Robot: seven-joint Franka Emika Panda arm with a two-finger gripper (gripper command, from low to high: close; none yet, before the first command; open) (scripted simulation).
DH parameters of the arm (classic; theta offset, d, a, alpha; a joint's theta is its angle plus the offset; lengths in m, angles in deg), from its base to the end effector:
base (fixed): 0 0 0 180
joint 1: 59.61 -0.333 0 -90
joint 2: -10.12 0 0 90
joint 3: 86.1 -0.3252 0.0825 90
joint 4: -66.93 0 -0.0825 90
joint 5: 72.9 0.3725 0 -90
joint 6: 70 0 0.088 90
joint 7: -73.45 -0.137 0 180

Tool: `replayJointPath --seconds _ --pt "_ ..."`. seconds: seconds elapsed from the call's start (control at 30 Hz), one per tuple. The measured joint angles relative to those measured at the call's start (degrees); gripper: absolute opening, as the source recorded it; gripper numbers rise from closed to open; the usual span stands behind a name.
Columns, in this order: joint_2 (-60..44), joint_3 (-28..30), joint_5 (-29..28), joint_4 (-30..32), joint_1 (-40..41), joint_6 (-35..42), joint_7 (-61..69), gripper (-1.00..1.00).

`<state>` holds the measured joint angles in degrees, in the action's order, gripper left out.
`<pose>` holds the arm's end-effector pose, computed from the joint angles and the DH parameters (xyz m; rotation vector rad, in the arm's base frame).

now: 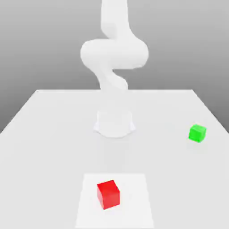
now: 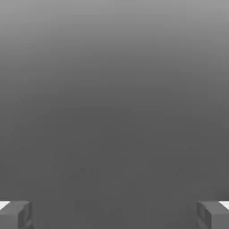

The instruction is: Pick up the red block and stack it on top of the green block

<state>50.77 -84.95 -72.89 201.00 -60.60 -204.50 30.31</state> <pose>0.3839 -0.0033 0.6481 -2.5215 1.0011 -0.9382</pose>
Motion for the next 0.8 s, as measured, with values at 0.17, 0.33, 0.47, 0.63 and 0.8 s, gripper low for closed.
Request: replayJointPath --seconds 0.17,0.33,0.47,0.63,0.8 --pt "-10.76 2.29 0.26 4.73 -1.86 -5.63 5.75 0.00" --pt "-21.16 4.19 0.81 9.30 -3.29 -11.07 11.52 0.00" --pt "-29.48 5.53 1.23 12.95 -4.29 -15.42 16.14 0.00" --pt "-39.86 5.98 1.67 17.52 -4.29 -20.85 21.81 0.00" --pt "-50.22 5.02 3.30 18.81 -3.51 -28.06 25.51 0.00"
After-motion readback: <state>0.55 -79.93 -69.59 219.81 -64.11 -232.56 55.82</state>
